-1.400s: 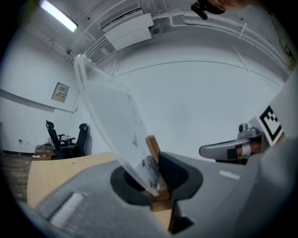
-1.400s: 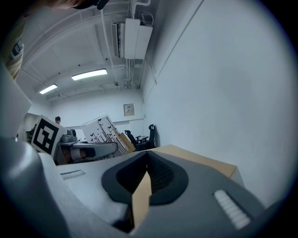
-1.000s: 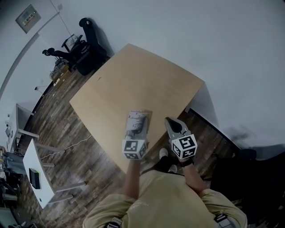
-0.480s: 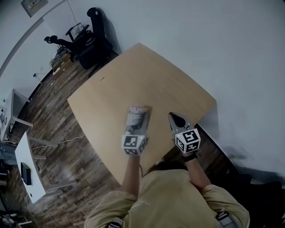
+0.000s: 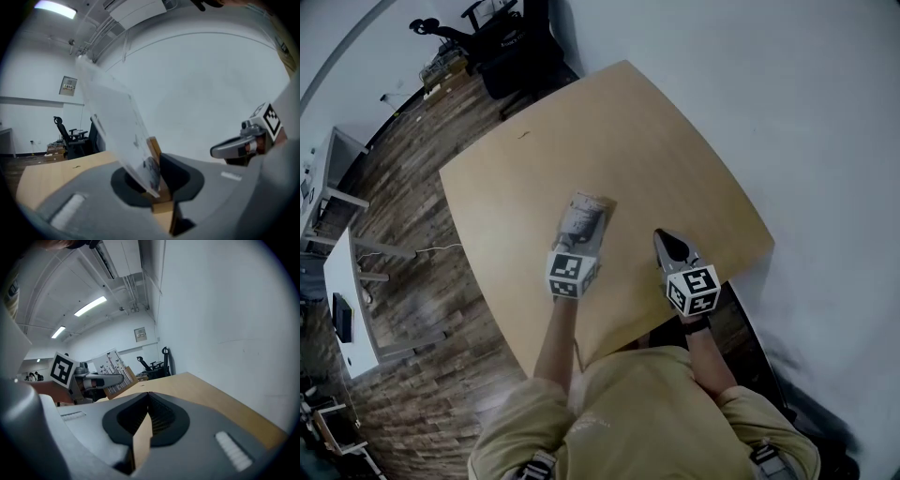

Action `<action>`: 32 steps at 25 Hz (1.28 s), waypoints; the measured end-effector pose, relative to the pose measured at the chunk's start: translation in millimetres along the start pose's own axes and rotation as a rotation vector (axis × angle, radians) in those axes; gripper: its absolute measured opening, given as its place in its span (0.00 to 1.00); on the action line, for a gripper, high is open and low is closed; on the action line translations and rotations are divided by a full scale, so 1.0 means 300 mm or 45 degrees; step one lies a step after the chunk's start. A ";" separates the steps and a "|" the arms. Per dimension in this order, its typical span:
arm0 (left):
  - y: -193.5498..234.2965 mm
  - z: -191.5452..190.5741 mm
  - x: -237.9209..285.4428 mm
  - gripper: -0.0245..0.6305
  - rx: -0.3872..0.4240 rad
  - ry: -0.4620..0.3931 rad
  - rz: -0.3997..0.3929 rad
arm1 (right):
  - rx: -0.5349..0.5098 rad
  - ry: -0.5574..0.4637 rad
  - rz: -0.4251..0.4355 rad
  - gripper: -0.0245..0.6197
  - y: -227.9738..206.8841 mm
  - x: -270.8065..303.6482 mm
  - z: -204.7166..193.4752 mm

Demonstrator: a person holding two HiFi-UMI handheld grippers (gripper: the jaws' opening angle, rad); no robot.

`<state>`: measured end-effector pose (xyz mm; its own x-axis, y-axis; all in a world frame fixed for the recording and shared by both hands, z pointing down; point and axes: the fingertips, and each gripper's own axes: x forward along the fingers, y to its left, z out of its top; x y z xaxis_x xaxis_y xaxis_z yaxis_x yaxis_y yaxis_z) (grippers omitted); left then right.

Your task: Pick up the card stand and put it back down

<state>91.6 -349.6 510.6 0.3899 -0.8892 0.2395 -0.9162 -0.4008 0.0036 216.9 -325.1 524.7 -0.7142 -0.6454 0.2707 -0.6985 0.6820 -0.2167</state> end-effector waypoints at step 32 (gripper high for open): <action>0.447 -0.497 1.083 0.12 0.347 0.286 -0.480 | 0.078 0.230 0.173 0.05 -0.633 0.767 -0.254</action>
<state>81.7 -659.2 733.6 0.6317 -0.6144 0.4727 -0.6466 -0.7539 -0.1158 188.5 -576.9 699.6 -0.7862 -0.4730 0.3976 -0.6016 0.7327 -0.3180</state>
